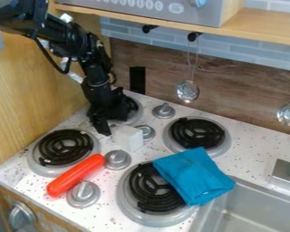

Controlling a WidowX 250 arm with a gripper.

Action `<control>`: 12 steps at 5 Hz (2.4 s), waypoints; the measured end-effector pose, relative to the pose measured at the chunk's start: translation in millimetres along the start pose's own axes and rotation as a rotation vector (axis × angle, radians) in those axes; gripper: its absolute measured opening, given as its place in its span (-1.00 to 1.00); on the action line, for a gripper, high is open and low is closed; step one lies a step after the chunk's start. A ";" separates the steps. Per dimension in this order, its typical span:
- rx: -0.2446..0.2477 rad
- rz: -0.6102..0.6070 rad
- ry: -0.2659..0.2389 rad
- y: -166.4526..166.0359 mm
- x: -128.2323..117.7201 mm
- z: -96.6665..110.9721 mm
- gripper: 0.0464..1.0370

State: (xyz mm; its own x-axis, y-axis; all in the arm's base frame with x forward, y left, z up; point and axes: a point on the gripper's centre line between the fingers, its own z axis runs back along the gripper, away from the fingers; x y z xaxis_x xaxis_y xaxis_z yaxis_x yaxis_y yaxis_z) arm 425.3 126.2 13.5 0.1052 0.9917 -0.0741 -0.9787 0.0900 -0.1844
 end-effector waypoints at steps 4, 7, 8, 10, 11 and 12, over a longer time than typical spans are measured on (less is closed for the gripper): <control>0.051 0.032 0.009 13.9 -3.5 -26.0 0.87; -0.095 -0.190 -0.212 23.4 -22.3 -8.8 0.23; -0.129 -0.270 -0.350 25.9 -31.8 4.2 0.23; -0.176 -0.330 -0.696 17.0 -43.1 35.3 0.22; -0.161 -0.284 -0.792 19.9 -32.6 45.0 0.22; -0.168 -0.254 -0.878 16.3 -27.4 56.8 0.22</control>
State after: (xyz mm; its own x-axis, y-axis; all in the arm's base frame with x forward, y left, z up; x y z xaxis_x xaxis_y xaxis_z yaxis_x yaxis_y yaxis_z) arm 396.4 105.7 68.2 0.0747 0.6639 0.7441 -0.8988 0.3681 -0.2382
